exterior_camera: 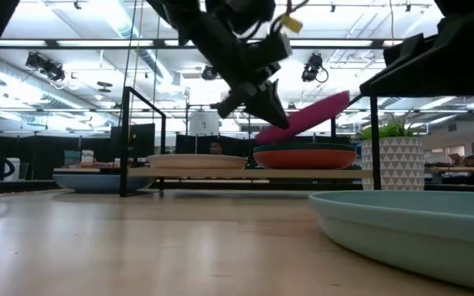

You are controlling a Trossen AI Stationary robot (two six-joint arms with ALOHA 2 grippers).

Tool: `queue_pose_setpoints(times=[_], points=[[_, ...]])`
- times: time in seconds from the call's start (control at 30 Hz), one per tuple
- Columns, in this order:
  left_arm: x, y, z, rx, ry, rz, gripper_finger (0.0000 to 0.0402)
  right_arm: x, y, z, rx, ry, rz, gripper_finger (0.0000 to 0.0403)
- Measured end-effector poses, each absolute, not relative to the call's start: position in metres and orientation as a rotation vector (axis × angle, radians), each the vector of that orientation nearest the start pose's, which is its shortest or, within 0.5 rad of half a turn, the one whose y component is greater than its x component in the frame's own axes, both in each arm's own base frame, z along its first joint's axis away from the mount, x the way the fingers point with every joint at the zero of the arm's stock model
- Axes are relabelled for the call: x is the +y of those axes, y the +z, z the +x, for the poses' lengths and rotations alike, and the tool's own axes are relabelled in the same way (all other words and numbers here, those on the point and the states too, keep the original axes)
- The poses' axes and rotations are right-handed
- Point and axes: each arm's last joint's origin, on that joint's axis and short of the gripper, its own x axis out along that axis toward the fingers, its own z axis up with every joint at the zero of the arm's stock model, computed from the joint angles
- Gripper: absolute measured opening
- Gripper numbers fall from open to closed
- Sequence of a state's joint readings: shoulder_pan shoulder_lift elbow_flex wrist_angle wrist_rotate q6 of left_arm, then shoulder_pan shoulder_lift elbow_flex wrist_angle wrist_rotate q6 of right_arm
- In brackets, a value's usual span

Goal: Place and stack plates onto a shelf
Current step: Stack the pink plate on top of the dark green plate on the shelf, then stack the light orange plate on top of the gray plate on the shelf

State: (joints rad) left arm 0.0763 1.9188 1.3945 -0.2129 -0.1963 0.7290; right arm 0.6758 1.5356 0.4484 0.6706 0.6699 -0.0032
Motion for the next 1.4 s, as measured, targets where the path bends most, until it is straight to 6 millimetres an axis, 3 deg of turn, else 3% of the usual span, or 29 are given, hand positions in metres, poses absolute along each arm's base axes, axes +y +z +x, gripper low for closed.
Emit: queue_pose_setpoints(times=[0.2, 0.5, 0.63, 0.8, 1.03, 1.17, 1.4], points=[[0.043, 0.215, 0.421, 0.803, -0.012, 0.697, 0.0031, 0.149, 0.141, 0.213, 0.332, 0.000, -0.269, 0.0081], [0.040, 0.219, 0.422, 0.782, 0.007, 0.660, 0.0119, 0.149, 0.141, 0.213, 0.334, -0.007, -0.275, 0.0081], [0.034, 0.235, 0.415, 0.765, 0.052, 0.623, 0.0131, 0.149, 0.141, 0.213, 0.335, -0.006, -0.279, 0.0081], [0.008, 0.251, 0.396, 0.823, 0.032, 0.482, 0.0126, 0.149, 0.140, 0.213, 0.340, -0.007, -0.299, 0.0081], [-0.044, 0.258, 0.355, 1.060, -0.055, 0.270, 0.0123, 0.147, 0.141, 0.215, 0.336, -0.006, -0.346, 0.0081], [-0.075, 0.271, 0.336, 1.050, -0.135, 0.120, 0.0123, 0.143, 0.141, 0.218, 0.335, -0.020, -0.368, 0.0081], [-0.114, 0.255, 0.287, 1.149, -0.089, -0.005, 0.0121, 0.134, 0.141, 0.224, 0.343, -0.036, -0.418, 0.0081]])
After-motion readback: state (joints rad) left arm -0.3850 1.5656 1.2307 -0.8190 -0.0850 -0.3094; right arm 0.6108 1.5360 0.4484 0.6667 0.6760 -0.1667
